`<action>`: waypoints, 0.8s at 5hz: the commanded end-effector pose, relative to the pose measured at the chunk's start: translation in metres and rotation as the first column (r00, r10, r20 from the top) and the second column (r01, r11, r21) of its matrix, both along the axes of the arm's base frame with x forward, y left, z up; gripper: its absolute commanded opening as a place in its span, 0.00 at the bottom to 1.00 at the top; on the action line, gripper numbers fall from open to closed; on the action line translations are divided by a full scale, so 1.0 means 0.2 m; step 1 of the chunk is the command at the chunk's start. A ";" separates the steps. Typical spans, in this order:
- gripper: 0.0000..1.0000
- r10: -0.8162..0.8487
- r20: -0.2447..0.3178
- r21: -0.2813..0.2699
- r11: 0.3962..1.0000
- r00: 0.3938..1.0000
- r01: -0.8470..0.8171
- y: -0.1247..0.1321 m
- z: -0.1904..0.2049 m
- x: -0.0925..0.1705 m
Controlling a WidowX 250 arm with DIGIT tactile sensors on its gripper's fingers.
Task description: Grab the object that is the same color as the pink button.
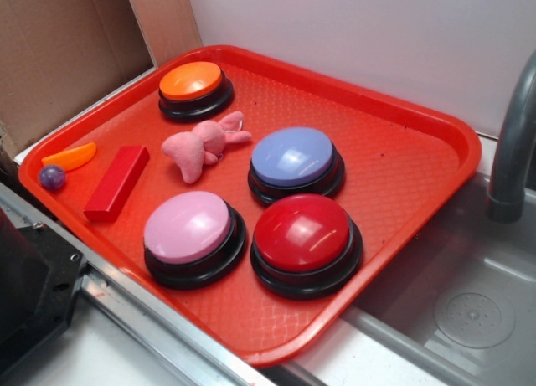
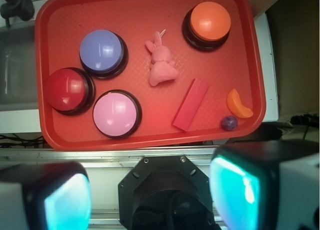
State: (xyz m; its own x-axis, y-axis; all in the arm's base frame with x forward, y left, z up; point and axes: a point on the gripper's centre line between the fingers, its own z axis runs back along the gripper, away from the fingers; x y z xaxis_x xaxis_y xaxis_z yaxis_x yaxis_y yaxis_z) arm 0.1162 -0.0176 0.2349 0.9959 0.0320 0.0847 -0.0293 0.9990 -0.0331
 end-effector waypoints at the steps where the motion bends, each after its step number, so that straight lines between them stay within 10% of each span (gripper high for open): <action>1: 1.00 0.000 0.000 0.000 1.000 1.000 0.000 0.00 0.00 0.00; 4: 1.00 0.122 0.122 0.022 0.992 0.985 -0.126 0.10 -0.26 0.24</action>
State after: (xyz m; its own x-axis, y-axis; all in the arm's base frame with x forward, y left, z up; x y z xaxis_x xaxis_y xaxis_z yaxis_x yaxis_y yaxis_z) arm 0.1618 0.0001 0.1738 0.9733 0.1352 0.1853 -0.1359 0.9907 -0.0093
